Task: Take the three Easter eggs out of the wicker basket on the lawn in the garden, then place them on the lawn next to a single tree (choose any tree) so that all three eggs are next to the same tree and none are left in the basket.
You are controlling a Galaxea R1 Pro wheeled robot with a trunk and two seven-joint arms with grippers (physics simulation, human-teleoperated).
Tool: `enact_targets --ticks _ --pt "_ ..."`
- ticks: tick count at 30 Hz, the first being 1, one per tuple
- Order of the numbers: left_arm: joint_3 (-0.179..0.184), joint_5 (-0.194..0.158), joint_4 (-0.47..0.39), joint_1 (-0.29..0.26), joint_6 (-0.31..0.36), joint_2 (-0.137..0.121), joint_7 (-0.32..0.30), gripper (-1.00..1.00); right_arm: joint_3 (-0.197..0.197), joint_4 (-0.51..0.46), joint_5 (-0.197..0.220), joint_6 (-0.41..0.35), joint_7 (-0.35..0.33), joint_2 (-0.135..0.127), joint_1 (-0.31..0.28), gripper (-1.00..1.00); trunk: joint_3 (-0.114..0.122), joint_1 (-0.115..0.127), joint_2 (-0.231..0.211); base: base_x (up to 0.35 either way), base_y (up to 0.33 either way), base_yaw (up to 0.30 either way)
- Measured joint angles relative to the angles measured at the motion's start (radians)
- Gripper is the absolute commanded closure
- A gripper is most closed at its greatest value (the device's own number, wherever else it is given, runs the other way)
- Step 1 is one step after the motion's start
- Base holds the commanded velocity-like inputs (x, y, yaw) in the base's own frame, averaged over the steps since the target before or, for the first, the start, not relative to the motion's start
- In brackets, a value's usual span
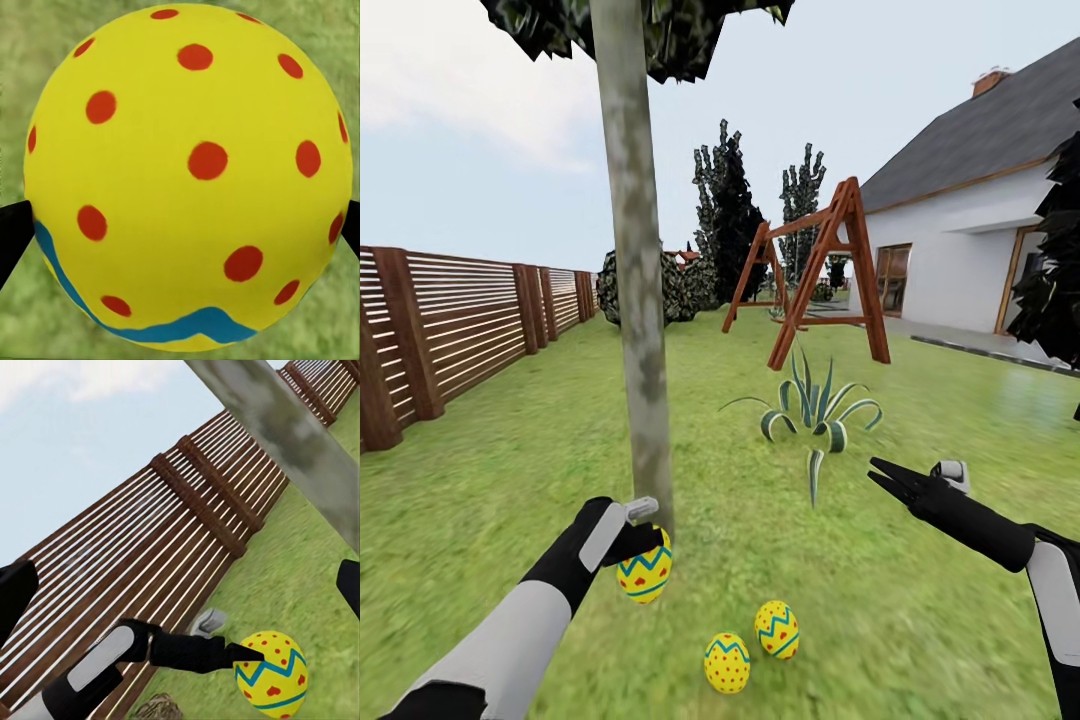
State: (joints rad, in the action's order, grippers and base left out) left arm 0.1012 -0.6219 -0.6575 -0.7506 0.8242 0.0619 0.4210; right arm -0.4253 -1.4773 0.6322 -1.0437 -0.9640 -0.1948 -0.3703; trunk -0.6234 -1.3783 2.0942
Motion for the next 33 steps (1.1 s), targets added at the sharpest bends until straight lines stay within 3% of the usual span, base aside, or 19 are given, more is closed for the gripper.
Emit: enact_targets --ticks 8,19,33 --pt "0.000 0.000 0.020 0.000 -0.018 0.000 -0.047 1.00 0.000 0.000 0.001 0.000 -0.001 -0.010 0.001 -1.00 -0.025 -0.031 0.056 0.000 0.000 0.000" --pt "0.000 0.002 0.043 -0.044 -0.019 -0.001 -0.049 1.00 0.000 0.001 0.000 0.000 -0.001 -0.014 0.000 -1.00 -0.060 -0.073 0.133 0.000 0.000 0.000" --pt "0.002 0.005 0.064 -0.065 -0.026 -0.003 -0.049 1.00 -0.002 0.007 0.000 0.000 0.002 -0.014 0.000 -1.00 -0.125 -0.127 0.231 0.000 0.000 0.000"
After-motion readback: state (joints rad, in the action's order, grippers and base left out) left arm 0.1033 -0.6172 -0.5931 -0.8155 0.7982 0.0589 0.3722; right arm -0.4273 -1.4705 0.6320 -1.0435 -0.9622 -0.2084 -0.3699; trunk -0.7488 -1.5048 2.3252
